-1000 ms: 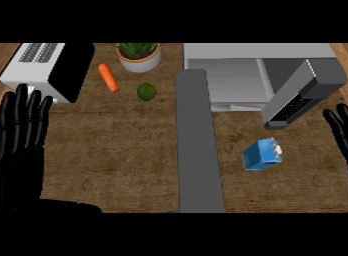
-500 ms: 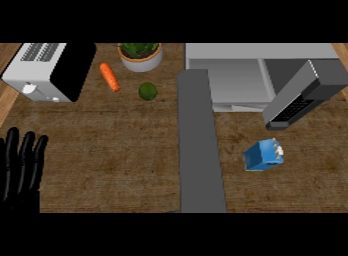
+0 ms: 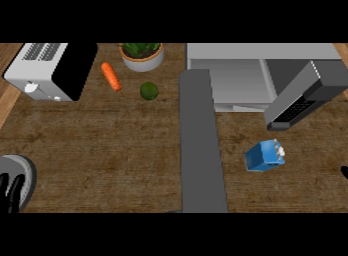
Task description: Pick up the milk, place it into the microwave and close the microwave
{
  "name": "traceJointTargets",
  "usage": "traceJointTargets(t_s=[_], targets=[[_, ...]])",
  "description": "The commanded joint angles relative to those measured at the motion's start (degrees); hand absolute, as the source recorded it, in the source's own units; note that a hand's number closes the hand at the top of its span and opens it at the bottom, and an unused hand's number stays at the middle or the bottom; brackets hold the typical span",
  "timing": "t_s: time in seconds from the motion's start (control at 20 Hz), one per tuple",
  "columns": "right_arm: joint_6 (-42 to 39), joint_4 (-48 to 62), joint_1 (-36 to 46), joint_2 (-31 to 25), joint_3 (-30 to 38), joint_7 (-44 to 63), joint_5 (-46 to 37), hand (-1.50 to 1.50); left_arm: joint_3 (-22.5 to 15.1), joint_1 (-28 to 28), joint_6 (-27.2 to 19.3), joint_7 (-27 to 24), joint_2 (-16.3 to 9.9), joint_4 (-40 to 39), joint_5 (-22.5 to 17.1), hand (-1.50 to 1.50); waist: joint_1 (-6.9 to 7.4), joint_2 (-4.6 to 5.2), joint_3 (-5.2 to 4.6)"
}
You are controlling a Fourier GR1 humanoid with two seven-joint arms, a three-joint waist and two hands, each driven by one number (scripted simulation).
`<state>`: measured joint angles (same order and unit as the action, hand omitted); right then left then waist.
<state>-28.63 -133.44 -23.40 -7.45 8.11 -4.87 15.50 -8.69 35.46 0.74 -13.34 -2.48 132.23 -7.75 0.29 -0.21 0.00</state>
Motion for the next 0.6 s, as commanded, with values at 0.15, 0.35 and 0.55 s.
traceJointTargets(t_s=[0.15,0.35,0.55], targets=[[2.00,3.59,4.99,2.75,-3.05,1.18,-8.36,-1.50,5.32,3.78,4.46,-5.18,-1.38,-2.53,-4.10,-1.50,0.12,0.13,-0.02],[1.64,10.55,6.54,3.29,-2.49,-4.88,-14.07,-1.50,6.13,10.39,8.28,-10.09,-1.33,-1.43,-5.74,-1.50,0.44,0.08,0.00],[2.50,12.12,4.47,5.68,-4.74,-8.87,-18.69,-1.50,5.06,11.18,8.87,-9.58,-0.25,0.08,-4.46,-1.50,0.06,0.09,0.01]])
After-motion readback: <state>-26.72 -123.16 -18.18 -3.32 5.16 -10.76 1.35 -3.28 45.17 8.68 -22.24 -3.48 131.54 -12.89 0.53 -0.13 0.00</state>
